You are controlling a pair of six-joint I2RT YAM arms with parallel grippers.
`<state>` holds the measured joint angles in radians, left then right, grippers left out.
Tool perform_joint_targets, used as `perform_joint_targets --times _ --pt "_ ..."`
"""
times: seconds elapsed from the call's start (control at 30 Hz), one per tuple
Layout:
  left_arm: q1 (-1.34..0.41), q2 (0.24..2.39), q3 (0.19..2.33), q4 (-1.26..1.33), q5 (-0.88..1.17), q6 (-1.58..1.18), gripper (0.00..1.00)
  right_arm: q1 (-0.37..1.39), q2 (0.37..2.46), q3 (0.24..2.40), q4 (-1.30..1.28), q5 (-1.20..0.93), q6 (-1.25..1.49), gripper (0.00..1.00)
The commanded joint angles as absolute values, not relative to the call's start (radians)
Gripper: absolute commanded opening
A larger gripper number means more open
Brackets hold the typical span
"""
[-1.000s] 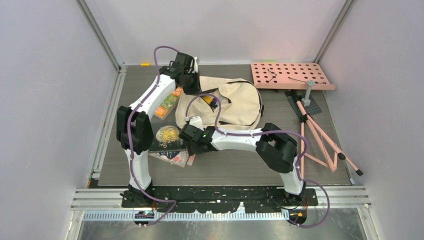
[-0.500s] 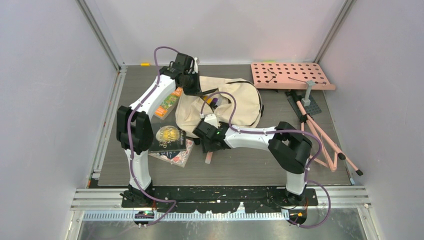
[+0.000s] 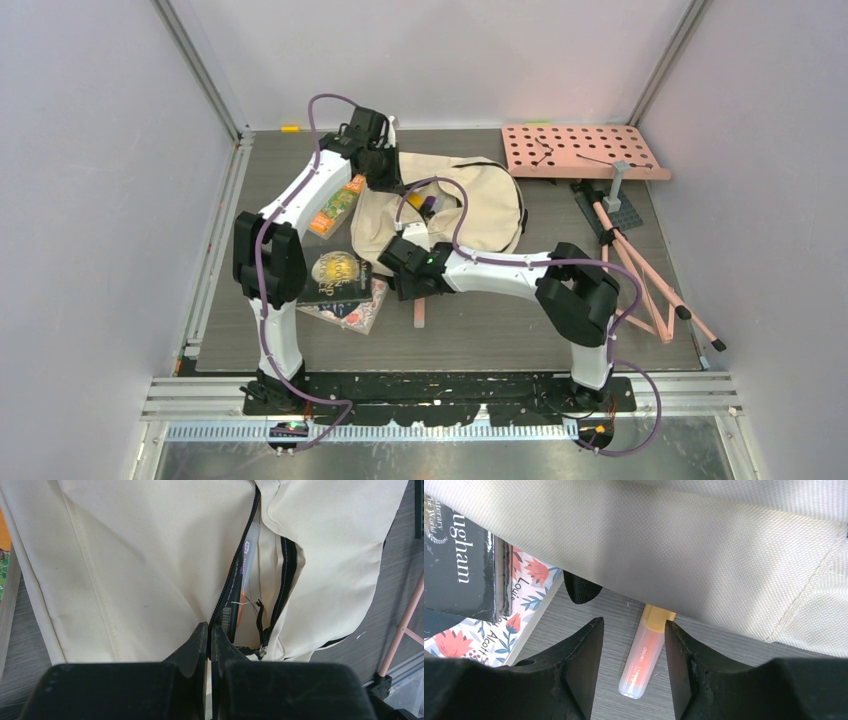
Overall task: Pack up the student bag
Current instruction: Pick up the stationery from the center of the board.
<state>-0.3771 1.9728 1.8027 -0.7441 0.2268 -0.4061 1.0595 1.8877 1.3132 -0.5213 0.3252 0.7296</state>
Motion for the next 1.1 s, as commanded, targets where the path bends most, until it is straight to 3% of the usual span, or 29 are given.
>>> perform_joint_targets --times 0.0,0.67,0.87,1.07 --pt "-0.357 1.931 1.819 -0.701 0.201 -0.382 0.0 1.066 1.902 1.345 -0.569 0.368 0.765 0.51" --pt "-0.357 1.947 1.821 -0.695 0.217 -0.39 0.0 1.048 1.978 1.368 -0.619 0.353 0.795 0.37" --pt "-0.357 1.944 1.807 -0.689 0.223 -0.392 0.0 1.042 1.984 1.362 -0.62 0.355 0.781 0.21" --pt "-0.357 1.939 1.789 -0.681 0.249 -0.425 0.0 1.042 1.847 1.337 -0.627 0.336 0.722 0.02"
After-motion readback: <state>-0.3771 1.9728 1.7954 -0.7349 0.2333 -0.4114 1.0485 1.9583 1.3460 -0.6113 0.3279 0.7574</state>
